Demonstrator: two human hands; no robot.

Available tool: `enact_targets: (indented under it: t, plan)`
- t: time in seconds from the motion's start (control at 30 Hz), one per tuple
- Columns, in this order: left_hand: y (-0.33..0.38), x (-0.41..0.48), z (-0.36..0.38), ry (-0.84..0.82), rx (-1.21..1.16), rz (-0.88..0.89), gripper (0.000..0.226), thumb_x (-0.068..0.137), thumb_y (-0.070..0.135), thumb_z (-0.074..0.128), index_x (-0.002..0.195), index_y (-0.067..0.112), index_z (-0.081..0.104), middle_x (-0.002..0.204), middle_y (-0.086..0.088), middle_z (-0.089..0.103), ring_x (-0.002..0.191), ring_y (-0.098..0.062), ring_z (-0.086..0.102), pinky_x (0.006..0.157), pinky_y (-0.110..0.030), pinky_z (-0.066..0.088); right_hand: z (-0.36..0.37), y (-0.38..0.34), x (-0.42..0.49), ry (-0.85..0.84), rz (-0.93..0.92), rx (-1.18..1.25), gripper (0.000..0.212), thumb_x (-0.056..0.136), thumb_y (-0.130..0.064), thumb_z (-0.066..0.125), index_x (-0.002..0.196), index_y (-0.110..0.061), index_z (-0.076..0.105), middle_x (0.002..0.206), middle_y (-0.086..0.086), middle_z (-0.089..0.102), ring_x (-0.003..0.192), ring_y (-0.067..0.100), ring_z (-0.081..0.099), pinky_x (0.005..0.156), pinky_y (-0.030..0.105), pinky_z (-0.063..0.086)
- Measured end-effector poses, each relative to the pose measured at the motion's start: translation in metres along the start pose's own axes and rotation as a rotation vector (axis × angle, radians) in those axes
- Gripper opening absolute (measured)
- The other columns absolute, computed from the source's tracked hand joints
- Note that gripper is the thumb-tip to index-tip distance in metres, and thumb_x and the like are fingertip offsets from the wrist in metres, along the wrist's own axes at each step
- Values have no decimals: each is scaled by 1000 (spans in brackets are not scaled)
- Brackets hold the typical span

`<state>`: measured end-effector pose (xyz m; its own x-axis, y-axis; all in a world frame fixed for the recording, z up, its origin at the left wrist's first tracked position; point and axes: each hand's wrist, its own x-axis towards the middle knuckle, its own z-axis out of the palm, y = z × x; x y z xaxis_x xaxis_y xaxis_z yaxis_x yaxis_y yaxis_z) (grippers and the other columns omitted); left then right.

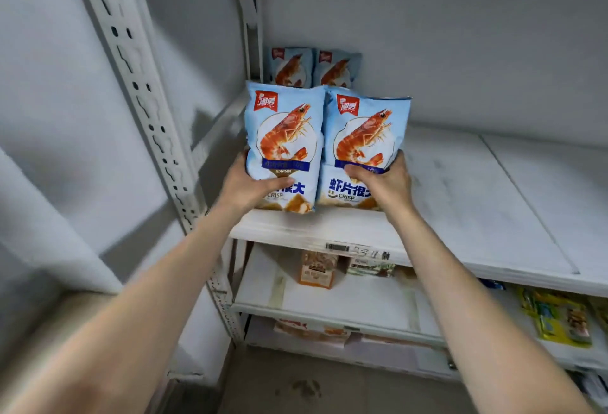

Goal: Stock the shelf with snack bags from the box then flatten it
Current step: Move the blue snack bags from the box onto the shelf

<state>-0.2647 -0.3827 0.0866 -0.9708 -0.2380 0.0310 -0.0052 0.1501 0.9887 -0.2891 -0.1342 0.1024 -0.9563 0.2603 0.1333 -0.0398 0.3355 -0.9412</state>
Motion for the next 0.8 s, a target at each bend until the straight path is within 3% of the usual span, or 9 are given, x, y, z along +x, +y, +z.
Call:
enact_targets:
  t: [0.07, 0.2, 0.3, 0.47, 0.53, 0.63, 0.7, 0.8]
  plan:
    - [-3, 30, 1, 10, 17, 5, 93, 40, 40, 97, 123, 23, 58, 110, 9, 72, 100, -9, 69, 91, -38, 56, 18, 1, 26, 11, -6, 9, 82, 56, -38, 88, 124, -23, 45, 119, -3, 65, 109, 20, 62, 97, 43, 51]
    - [-13, 84, 9, 9, 5, 28, 83, 51, 28, 97, 125, 22, 58, 111, 9, 71, 101, -7, 67, 92, -37, 56, 48, 6, 74, 25, 4, 36, 83, 50, -43, 87, 121, -26, 46, 117, -3, 66, 108, 21, 63, 96, 45, 52]
    - [-21, 123, 15, 49, 29, 48, 98, 36, 48, 96, 123, 25, 59, 115, 8, 70, 104, -12, 67, 94, -41, 55, 66, 10, 105, 54, 8, 44, 90, 43, -51, 84, 122, -24, 52, 116, -3, 67, 107, 21, 64, 95, 44, 53]
    - [-37, 182, 28, 74, 39, 76, 105, 30, 53, 94, 124, 25, 57, 116, 6, 69, 105, -15, 66, 91, -42, 56, 93, 22, 157, 72, -54, 47, 91, 43, -53, 83, 122, -22, 49, 116, -2, 67, 106, 23, 65, 93, 45, 54]
    - [-40, 201, 33, 76, 69, 124, 99, 37, 50, 95, 125, 25, 56, 116, 7, 68, 105, -14, 65, 86, -33, 57, 103, 29, 178, 66, -77, 33, 89, 44, -55, 81, 120, -22, 47, 115, -1, 66, 105, 23, 65, 93, 46, 54]
    - [-46, 231, 42, 87, 80, 174, 80, 57, 29, 94, 127, 20, 56, 115, 7, 66, 100, -9, 63, 66, -8, 49, 114, 38, 205, 60, -104, 22, 74, 58, -49, 83, 116, -23, 44, 112, -3, 65, 105, 24, 64, 94, 47, 52]
    - [-51, 252, 47, 101, 56, 188, 77, 59, 25, 94, 127, 21, 57, 115, 6, 67, 101, -10, 64, 69, -12, 51, 119, 45, 223, 49, -105, 14, 67, 70, -44, 82, 120, -21, 45, 109, -6, 61, 108, 24, 61, 96, 45, 51]
    - [-58, 279, 52, 112, 42, 169, 79, 59, 27, 93, 129, 23, 57, 118, 5, 67, 103, -13, 64, 86, -30, 55, 123, 55, 246, 31, -79, 18, 62, 75, -46, 79, 121, -21, 46, 111, -5, 61, 110, 25, 61, 98, 44, 50]
